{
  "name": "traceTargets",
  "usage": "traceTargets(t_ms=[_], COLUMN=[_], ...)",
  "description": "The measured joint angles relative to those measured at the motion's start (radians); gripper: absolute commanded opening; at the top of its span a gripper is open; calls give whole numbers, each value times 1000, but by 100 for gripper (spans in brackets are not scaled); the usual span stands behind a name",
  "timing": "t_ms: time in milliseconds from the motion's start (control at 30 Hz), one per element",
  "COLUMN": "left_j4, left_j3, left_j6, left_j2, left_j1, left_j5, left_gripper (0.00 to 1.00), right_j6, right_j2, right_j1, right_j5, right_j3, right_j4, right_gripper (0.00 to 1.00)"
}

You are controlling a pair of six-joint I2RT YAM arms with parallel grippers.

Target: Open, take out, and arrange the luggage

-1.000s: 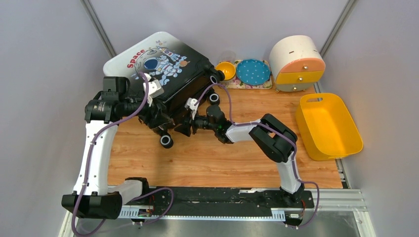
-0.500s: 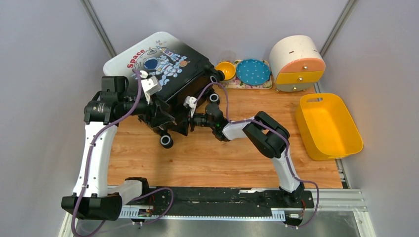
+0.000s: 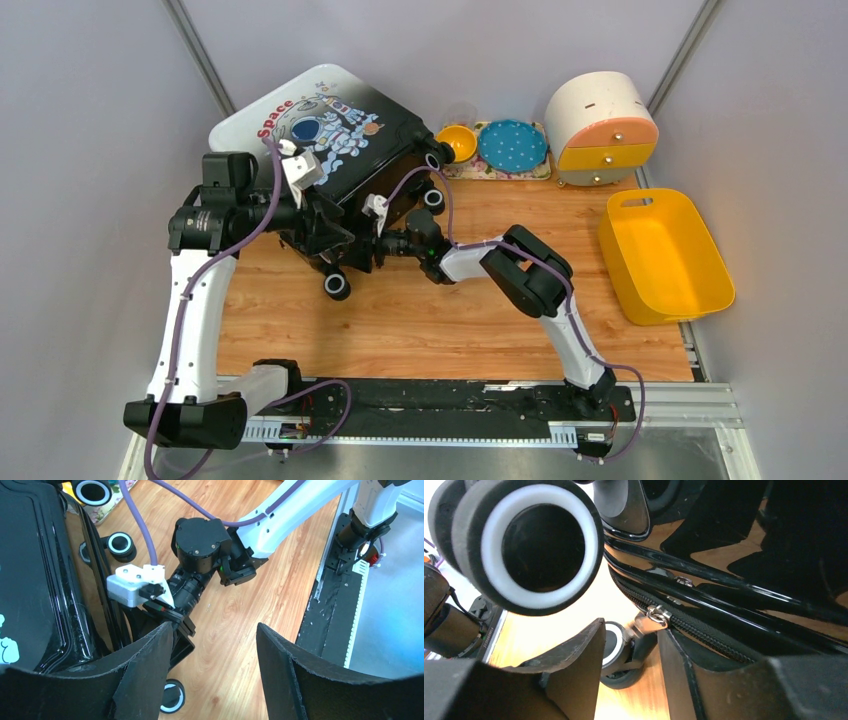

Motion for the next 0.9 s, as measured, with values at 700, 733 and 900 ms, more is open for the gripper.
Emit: traceTargets(t_ms=[700, 733, 900], left_j4=[-134, -128, -100], left_j3=[27, 20, 6], left_j6=[174, 170, 142], left_j2=[56, 50, 39], left_j1=[0, 0, 0], left_j5=[-79, -80, -81], left_gripper=[72, 72, 72], right_j6=[55, 58, 80], right_j2=[-57, -57, -47], right_j1=[-16, -16, -16], right_j5=[93, 94, 98], right_j3=[-30, -30, -13], right_j4=[-112, -113, -111], right_gripper=[58, 57, 43])
